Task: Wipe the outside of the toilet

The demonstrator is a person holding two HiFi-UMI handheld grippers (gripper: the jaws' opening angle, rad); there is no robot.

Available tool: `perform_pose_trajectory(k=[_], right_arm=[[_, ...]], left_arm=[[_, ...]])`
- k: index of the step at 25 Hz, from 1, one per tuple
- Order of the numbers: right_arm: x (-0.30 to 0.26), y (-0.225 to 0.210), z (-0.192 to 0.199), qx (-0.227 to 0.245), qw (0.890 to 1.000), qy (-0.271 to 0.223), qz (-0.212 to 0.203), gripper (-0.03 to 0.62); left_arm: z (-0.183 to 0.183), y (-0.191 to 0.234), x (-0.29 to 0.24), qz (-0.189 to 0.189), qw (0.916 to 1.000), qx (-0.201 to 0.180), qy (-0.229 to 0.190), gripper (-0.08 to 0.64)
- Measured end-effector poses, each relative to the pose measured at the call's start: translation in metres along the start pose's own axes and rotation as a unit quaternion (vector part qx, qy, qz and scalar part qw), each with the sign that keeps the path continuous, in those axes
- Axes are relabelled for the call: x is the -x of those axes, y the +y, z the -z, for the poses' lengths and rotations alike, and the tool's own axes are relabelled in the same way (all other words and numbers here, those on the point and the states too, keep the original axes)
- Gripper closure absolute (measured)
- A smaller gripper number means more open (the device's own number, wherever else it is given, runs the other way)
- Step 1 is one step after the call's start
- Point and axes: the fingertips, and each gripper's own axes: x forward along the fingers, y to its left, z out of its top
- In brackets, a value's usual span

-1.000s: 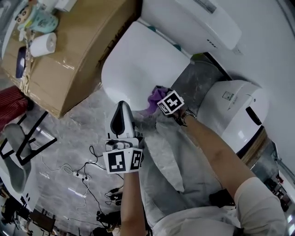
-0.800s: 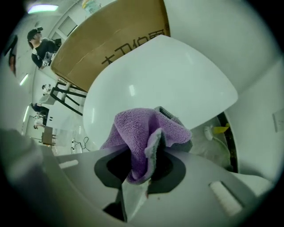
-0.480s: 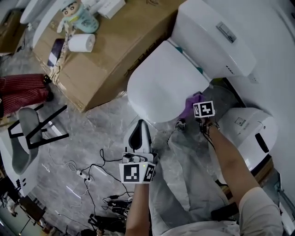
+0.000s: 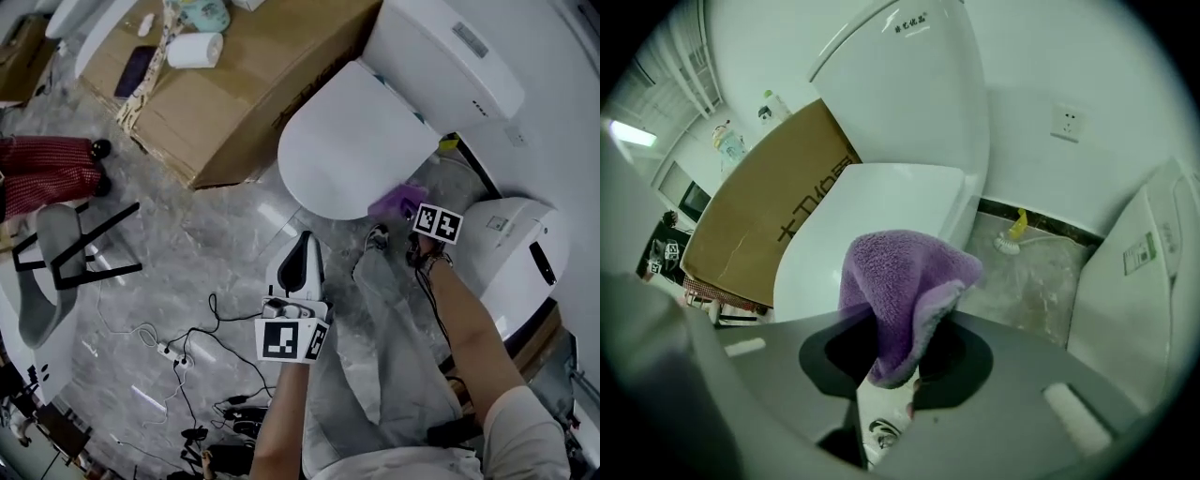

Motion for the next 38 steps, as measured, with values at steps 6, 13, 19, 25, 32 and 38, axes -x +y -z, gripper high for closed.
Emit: perform_pose_trajectory(k=[6,13,19,25,32,38], right_arm=[[0.024,0.028,0.053,-0.046,0.998,-0.028,-0.019,0.503],[0.033,0.027,0.060,-0.045,0.997,-0.034,-0.055,0.503],[0.022,0.005,0.027,-0.035,0.993,-0.059,-0.095,0.503],[0.016,-0.048,-0.007,0.013,0.994,-0.081,-0.071,0.503],[0.035,-0.131,-0.013,-0.055,0.986,-0.154,0.037,0.503],[0.028,-0.139,-0.016,-0.102,0.969,-0.223,-0.027,0.503]], left_arm=[[0.012,0.009,0.049,0.035,0.9988,-0.030,0.018,0.554],[0.030,0.003,0.050,0.023,0.9997,0.002,0.003,0.554],[0.052,-0.008,0.029,-0.007,0.9998,0.008,-0.015,0.555],[0.091,-0.043,0.007,-0.012,0.9999,0.005,-0.010,0.554],[0.141,-0.066,0.004,0.031,0.9992,-0.010,0.024,0.554],[0.158,-0.060,0.007,0.086,0.9955,-0.040,0.006,0.554]])
